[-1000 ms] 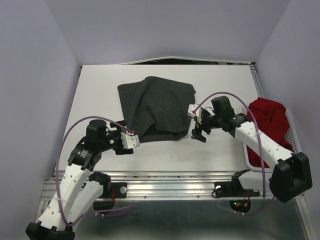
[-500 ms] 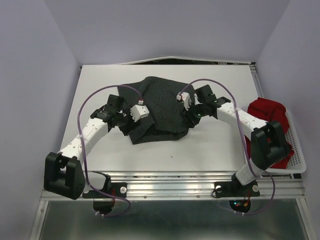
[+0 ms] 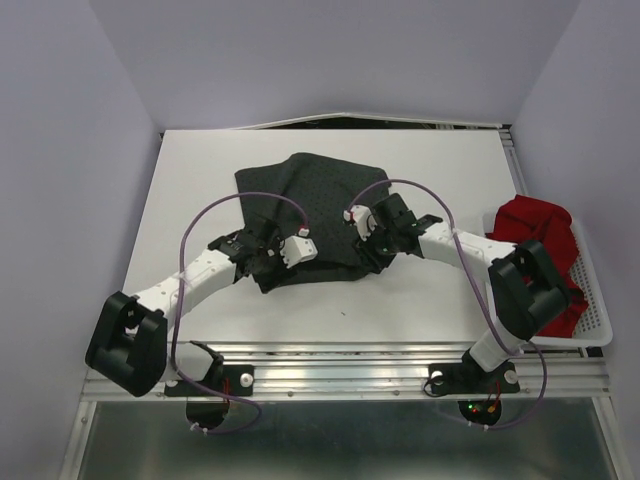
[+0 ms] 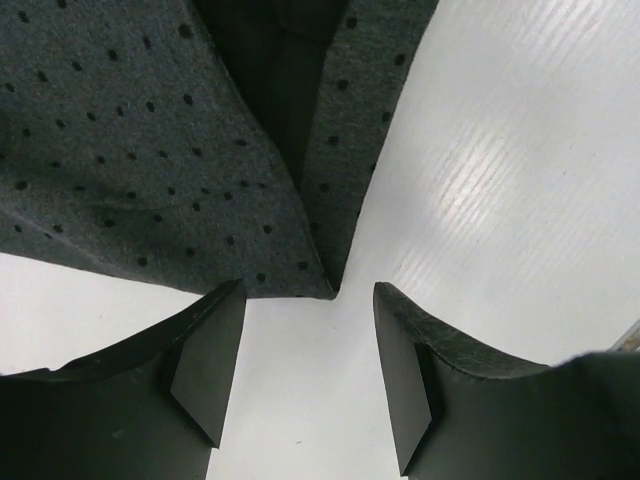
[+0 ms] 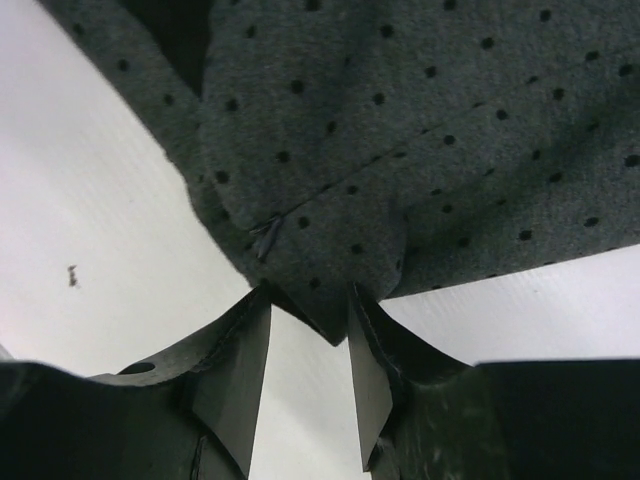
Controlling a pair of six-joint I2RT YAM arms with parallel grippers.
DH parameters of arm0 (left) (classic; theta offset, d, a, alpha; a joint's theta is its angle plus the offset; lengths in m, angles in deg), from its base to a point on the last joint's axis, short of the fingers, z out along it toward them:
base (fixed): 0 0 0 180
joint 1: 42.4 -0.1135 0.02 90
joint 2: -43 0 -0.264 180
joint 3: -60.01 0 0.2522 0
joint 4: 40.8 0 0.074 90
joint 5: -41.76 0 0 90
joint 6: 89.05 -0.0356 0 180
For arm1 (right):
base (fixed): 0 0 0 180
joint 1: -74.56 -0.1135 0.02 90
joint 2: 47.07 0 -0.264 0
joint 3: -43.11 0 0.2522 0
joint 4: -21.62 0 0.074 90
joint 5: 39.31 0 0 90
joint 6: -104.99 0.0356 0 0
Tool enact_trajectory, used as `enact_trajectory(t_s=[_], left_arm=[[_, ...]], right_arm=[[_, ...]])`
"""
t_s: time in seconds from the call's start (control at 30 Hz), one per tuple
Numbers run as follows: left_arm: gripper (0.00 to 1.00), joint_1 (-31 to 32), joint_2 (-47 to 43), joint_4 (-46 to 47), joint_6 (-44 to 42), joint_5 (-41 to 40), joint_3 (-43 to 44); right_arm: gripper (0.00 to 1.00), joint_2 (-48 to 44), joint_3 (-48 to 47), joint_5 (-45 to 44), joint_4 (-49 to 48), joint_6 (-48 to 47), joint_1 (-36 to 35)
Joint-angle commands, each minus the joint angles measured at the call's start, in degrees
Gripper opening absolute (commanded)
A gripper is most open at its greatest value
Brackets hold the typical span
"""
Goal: Fold and stack the skirts
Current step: Flatten the skirt out
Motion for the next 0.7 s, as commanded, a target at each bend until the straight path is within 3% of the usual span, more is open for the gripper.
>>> enact_trajectory(t_s=[0.0,0.23,0.47,0.53,0.57,0.67], left_arm=[[0.66,0.96,2.22,5.58,3.42,-4.27,-0.24],[0.66,1.22,7.23,9.37,4.48,-4.1,1.08],[0.66,1.48,8.02,11.04,5.01,-3.13,1.52],[0.63,1.57,8.99,12.0,5.62,-4.09,1.26],[0.55,1.57,9.34,12.27,6.15,-4.71,1.26],[0.35,1.48,10.48,12.36,6.76,-6.29,1.78]], right_arm=[[0.41,0.33,2.75,-5.03,-6.82,2.58,0.01],[0.38,0.24,4.25,-6.61,-8.5,3.63,0.01],[0.53,-2.75,5.04,-5.29,-8.14,5.39,0.01],[0.54,-1.52,4.69,-5.82,-8.15,5.3,0.01],[0.53,-1.0,4.69,-6.43,-8.15,4.87,0.01],[0.27,0.06,4.87,-7.84,-8.76,4.42,0.01]])
